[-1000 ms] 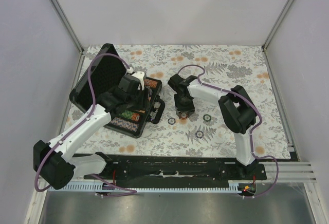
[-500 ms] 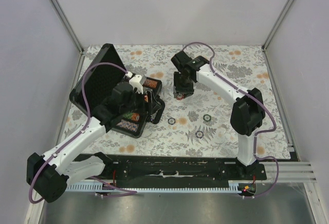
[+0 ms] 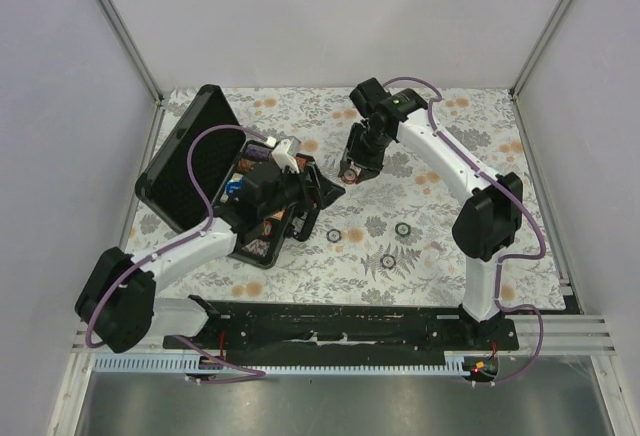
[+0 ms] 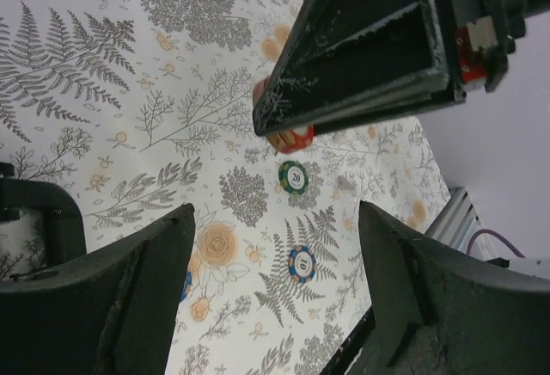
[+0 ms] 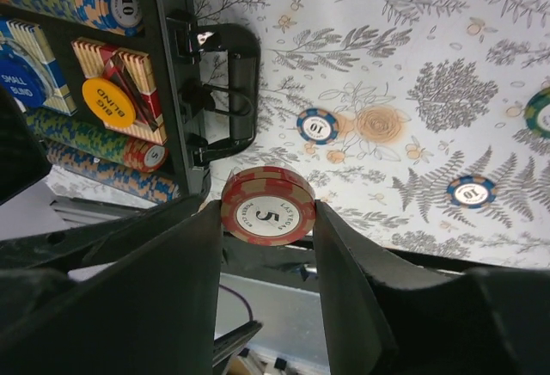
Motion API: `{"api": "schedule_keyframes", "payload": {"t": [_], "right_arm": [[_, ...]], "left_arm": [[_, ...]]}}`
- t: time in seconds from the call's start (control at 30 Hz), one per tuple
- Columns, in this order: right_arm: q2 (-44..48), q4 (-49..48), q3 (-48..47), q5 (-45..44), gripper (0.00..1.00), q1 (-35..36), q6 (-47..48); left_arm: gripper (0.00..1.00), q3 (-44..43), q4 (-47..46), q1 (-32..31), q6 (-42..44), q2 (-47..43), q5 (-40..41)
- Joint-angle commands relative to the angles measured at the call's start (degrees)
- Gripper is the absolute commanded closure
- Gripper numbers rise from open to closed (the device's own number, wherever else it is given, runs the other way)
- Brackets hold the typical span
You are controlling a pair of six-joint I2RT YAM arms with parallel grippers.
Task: Pack up texas hold em set
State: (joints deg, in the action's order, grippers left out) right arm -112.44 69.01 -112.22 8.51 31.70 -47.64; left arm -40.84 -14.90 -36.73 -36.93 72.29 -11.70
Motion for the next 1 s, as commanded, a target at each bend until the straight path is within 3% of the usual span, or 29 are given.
{"api": "schedule_keyframes", "payload": {"t": [0.0, 0.37, 0.5, 0.87, 0.97], "right_arm": [[1.0, 1.48, -1.33, 5.28, 0.76, -0.06, -6.32], [1.35, -0.19, 0.25, 8.36, 0.74, -0.06, -12.21], [1.44, -1.51, 1.04, 9.68, 0.75, -0.06, -12.92], [1.7, -4.24, 3.24, 10.56, 0.77, -0.06, -14.5], [1.7, -4.59, 3.41, 10.03, 0.77, -0.06, -14.68]], "left_arm": [[0.17, -2.66, -10.59, -0.8, -2.98, 4.6, 2.74], [0.18, -0.03, -18.58, -0.8, -9.82, 7.07, 6.43], [0.36, 0.06, -18.86, -0.89, -11.32, 7.25, 6.96], [0.63, -1.96, -13.93, -1.15, -11.41, 7.95, 7.93], [0.64, -2.75, -12.79, -1.15, -12.11, 8.65, 7.49]]}}
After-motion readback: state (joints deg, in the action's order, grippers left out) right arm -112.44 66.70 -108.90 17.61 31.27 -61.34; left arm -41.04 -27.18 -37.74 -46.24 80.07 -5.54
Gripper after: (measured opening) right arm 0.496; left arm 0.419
